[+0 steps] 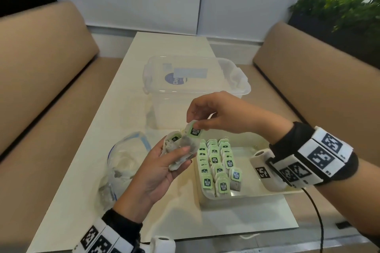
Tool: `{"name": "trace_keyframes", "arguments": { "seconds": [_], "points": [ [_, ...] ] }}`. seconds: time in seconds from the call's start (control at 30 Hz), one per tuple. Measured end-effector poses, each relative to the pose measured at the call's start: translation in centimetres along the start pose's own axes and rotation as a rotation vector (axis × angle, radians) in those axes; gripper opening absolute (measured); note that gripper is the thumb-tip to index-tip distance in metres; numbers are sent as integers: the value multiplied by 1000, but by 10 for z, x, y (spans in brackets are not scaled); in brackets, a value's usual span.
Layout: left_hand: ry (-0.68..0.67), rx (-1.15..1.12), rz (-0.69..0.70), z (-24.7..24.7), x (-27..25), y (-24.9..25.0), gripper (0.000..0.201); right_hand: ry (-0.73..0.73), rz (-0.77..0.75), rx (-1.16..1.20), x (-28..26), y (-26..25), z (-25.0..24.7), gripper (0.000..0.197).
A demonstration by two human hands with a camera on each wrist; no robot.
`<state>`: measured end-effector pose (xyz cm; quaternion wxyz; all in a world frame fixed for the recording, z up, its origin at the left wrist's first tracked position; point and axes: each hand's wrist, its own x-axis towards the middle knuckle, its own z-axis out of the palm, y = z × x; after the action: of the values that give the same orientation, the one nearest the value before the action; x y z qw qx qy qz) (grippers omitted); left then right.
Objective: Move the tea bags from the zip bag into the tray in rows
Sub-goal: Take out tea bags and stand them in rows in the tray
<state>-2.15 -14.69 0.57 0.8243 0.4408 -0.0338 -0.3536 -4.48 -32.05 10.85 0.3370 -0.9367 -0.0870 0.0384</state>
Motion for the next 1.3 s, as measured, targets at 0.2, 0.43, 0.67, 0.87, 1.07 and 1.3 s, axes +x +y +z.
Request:
{"name": "trace_keyframes", "arguments": {
  "seconds": [0.2, 0.43, 0.67, 0.87, 1.07, 1.3],
  "points": [
    [31, 4, 1, 0, 1, -6, 46, -17, -21, -12, -8, 0, -2, 22],
    [93, -74, -30, -22, 5, -8, 45, -102, -28, -263, -39, 5, -26, 20],
    [151, -109, -4, -44, 3, -4, 54, -700, 321, -477, -57, 78, 0, 34],
    [165, -105, -2, -45, 4, -5, 46, -862, 383, -443, -45, 116, 26, 45],
    [197, -111, -10, -48, 3, -7, 38, -887, 423, -496, -35, 122, 26, 61],
    [203, -100, -22, -45, 6, -8, 29, -846, 433, -514, -35, 120, 24, 52]
  ]
}}
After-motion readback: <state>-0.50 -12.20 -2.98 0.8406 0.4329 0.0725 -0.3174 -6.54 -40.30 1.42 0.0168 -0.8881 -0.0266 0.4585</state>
